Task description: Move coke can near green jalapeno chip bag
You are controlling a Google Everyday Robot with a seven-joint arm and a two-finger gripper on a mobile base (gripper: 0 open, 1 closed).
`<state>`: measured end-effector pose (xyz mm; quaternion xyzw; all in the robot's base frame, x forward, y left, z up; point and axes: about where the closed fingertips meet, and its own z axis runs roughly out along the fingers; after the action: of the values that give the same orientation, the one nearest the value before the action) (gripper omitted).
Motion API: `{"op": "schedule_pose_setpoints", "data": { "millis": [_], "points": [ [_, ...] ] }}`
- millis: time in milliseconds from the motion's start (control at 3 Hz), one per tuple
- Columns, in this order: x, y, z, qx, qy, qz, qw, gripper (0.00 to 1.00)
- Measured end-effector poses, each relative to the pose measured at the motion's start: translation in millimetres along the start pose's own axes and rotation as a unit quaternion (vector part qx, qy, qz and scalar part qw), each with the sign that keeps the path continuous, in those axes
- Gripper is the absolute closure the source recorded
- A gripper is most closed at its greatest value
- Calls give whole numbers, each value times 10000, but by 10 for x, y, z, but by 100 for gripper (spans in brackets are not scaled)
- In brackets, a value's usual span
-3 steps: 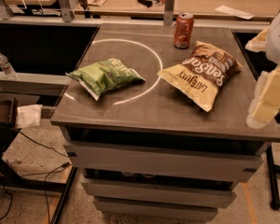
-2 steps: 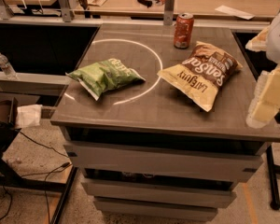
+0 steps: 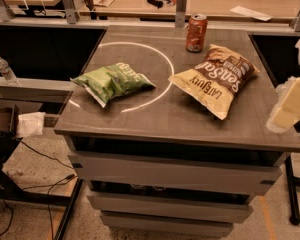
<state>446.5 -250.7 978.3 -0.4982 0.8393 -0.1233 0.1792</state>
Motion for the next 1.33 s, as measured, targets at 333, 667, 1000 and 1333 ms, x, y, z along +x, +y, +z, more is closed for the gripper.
{"op": "schedule_pose_setpoints", "data": {
  "millis": [333,667,1000,1333],
  "points": [
    [130,-160,42,693,-54,864,9938,0],
    [279,-267,95,1192,-340,1480,9812,0],
    [670,-272,237,1407,-666,2011,9671,0],
    [1004,-184,446,1453,-1136,2233,9571,0]
  ]
}}
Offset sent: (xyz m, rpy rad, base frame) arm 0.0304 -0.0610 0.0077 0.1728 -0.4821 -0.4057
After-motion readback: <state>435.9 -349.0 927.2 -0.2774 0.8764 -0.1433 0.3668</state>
